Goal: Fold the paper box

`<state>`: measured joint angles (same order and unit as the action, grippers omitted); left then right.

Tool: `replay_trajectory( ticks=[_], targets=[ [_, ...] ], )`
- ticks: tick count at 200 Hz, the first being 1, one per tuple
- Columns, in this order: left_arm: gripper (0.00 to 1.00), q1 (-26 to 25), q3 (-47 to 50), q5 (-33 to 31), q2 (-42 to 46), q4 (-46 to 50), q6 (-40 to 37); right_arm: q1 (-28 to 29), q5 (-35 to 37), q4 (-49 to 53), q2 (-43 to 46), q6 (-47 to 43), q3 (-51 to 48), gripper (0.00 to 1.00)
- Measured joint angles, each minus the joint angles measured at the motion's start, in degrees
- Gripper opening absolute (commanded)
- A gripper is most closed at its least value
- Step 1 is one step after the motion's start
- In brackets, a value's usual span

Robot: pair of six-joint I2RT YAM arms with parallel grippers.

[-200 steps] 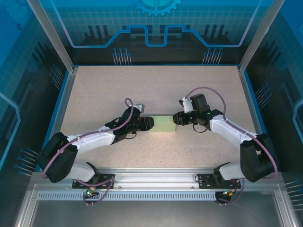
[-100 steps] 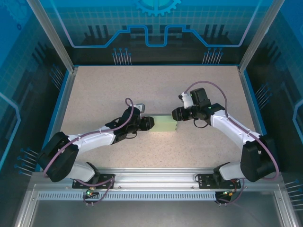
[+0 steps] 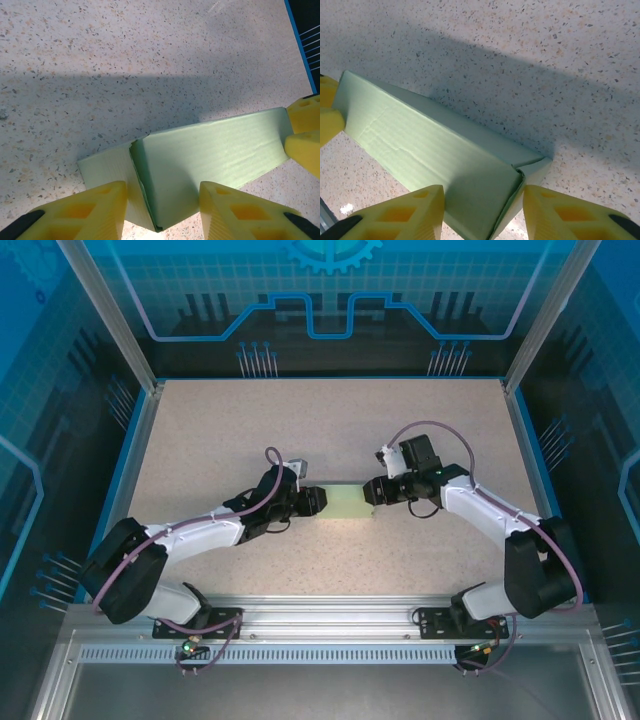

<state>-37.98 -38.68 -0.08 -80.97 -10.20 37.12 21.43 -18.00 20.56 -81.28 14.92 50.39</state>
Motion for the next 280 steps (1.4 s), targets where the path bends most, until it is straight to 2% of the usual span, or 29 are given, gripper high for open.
replay_trajectory(
  ticks=[35,97,154,199,239,280],
  targets=[
    [0.43,0.37,-0.02,0.20,-0.63,-1.09,0.28,-0.48,-1.20,-1.70,0.00,1.25,-0.55,0.36],
    [0.41,2.58,-2.71,0.87,-3.96,-2.60,0.42,-2.12,-3.10,-5.05,-0.90,4.15,0.42,0.38],
    [0.41,7.54,-16.70,0.81,-15.58,0.13,-2.25,-5.49,-3.06,-10.25,-11.93,4.61,12.33,0.40],
    [0.43,9.22,-24.26,0.79,-20.74,2.36,-5.29,-7.13,-3.54,-13.20,-16.98,3.52,19.47,0.42],
    [0.43,9.22,-24.79,1.05,-22.23,2.71,-6.23,-7.34,-3.69,-13.57,-18.40,1.99,19.30,0.42],
    [0.46,9.20,-21.90,1.86,-21.94,0.48,-6.19,-7.34,-3.96,-13.73,-17.66,1.51,13.86,0.43]
  ],
)
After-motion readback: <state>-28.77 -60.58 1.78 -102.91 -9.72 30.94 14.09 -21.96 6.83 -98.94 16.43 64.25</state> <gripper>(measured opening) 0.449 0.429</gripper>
